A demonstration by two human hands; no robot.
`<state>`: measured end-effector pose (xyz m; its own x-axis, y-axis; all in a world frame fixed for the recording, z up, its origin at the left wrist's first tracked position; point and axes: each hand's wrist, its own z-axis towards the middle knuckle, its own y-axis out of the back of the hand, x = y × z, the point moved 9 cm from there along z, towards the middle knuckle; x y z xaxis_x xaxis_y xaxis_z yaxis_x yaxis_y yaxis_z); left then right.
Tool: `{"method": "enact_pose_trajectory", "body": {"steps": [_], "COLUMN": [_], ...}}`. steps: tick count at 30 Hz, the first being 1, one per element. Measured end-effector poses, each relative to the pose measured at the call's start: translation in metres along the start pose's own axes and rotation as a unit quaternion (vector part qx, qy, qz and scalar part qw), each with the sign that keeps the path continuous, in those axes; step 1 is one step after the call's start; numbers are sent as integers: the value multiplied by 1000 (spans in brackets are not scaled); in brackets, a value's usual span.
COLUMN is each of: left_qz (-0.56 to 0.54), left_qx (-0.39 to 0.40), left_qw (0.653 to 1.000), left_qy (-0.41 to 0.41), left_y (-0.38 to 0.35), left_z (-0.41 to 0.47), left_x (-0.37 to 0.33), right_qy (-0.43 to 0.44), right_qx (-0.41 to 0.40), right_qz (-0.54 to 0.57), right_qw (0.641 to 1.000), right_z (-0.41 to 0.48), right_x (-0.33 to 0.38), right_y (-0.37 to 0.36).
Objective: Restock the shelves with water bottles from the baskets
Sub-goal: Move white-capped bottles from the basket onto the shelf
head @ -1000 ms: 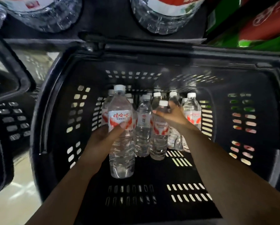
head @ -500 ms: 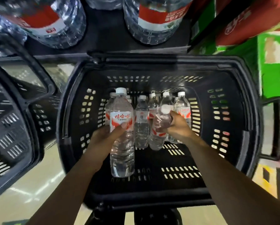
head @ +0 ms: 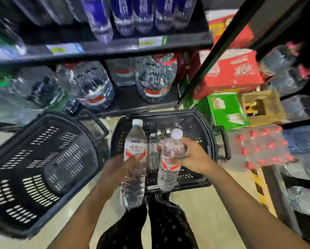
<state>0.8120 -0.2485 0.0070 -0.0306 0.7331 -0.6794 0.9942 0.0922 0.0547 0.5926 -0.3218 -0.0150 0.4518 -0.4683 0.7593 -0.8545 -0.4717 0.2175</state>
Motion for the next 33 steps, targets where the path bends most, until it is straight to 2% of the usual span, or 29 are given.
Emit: {"method": "enact_pose_trajectory", "body": {"steps": [4,8,14,17,23,27,33], "left_qz": [23,25,-7,-33,-46,-58,-46], "left_qx": [1,7,21,40,48,63,37], "left_qw": [1000,999,996,994,979,971,953], "left_qy": [3,-23,-82,-98,-190,-223,-298], "left_y": [16,32,46,47,39,26,6], "left_z": [-65,-126,-185,-201,-228,-232,-234], "left_x": [-16,-27,-53,-71,-129,-164,-233], "right_qy": [44,61,114,141,197,216,269], "right_qx": [8,-38,-93,-105,-146,-167,-164], "right_qz": [50,63,15,11,3,13,-11], "right_qw": [998,995,989,984,970,962,949], "right_z": [-81,-148,-212,-233,-267,-272,-265], "right_x": [59,87,145,175,220,239,290], "right_y": [-15,-21,-9,3,40,66,113]}}
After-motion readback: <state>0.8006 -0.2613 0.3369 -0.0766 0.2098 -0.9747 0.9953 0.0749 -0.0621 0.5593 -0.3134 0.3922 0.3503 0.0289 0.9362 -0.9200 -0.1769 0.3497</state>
